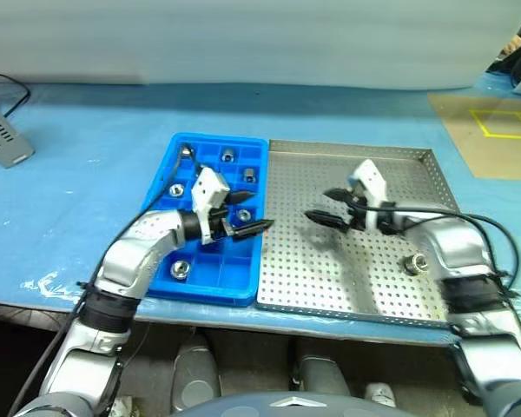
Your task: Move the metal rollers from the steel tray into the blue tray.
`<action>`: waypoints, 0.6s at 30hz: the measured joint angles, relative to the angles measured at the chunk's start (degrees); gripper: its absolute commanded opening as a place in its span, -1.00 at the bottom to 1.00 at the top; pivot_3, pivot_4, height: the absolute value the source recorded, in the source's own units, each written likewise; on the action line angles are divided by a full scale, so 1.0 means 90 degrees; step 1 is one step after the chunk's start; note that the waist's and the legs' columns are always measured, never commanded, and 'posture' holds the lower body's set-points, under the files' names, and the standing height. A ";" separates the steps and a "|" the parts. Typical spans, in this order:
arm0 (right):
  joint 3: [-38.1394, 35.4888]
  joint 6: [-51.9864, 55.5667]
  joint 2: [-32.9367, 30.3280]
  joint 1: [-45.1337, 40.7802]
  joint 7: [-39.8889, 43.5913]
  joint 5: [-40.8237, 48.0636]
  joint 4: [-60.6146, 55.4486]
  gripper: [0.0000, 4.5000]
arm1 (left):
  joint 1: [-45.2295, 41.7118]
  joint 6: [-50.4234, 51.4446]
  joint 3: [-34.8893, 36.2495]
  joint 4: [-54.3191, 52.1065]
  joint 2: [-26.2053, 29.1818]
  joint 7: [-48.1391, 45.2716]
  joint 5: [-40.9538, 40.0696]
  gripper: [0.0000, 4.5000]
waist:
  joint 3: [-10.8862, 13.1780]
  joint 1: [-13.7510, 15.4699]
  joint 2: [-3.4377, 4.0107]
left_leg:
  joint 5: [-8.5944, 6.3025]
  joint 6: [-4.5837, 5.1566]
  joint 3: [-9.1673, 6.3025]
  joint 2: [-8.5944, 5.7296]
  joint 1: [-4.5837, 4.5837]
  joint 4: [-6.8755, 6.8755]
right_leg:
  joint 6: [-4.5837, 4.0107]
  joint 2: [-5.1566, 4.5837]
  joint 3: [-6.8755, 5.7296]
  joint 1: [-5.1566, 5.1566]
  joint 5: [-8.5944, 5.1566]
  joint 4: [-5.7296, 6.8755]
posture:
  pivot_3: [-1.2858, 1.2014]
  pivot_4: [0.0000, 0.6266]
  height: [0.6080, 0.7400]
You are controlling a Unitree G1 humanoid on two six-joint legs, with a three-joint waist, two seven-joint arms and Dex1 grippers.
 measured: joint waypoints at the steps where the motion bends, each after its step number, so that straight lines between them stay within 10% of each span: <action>1: -0.0129 0.0081 -0.0157 0.0196 0.0015 0.0042 -0.0126 1.00 | -0.0086 -0.0086 -0.0047 0.0124 -0.0061 -0.0049 0.0072 0.97 | 0.0000 -0.0054 0.0001 | -0.0005 0.0008 0.0005 -0.0001 0.0007 0.0001 | 0.0000 -0.0001 0.0004 0.0002 0.0000 0.0002 | -0.16 -0.52 1.00; 18: -0.1224 0.0232 -0.1390 0.1980 -0.0049 0.0131 -0.0713 1.00 | -0.0290 -0.0779 -0.0112 0.0887 -0.0423 -0.0385 0.0496 0.97 | -0.0003 -0.0286 0.0005 | -0.0021 0.0035 0.0022 -0.0001 0.0020 0.0009 | 0.0036 -0.0004 0.0014 0.0009 -0.0021 -0.0009 | -0.20 -0.52 1.00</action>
